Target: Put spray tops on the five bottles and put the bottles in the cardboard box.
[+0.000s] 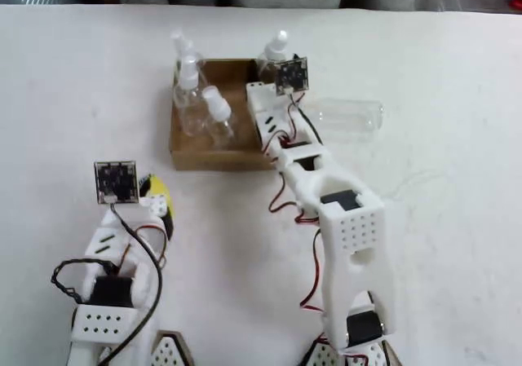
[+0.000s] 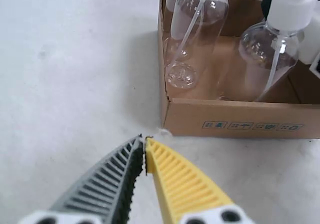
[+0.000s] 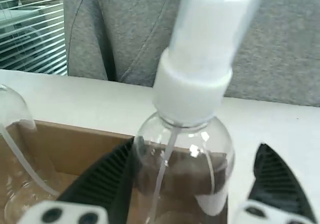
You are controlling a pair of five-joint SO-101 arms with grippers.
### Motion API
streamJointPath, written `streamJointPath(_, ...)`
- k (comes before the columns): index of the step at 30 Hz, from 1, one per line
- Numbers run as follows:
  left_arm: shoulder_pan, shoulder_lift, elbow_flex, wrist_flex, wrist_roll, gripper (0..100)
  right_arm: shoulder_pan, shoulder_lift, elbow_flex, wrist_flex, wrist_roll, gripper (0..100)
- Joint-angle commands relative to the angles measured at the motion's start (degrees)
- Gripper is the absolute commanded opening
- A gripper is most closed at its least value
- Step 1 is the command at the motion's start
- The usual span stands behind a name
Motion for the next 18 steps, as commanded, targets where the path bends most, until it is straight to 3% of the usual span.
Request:
streamJointPath(1,-0.1,0.0,-0.4,-0.1,0.3,2,-0.3,-3.4,-2.0,0.9,-0.5,33.3)
streamJointPath(15,-0.1,0.0,-0.4,-0.1,0.2,2,-1.4,-5.5,-2.1,0.7,-0.8,33.5)
streamJointPath(18,-0.1,0.0,-0.4,-0.1,0.2,2,-1.3,-7.0,-2.1,0.9,-3.6,33.5)
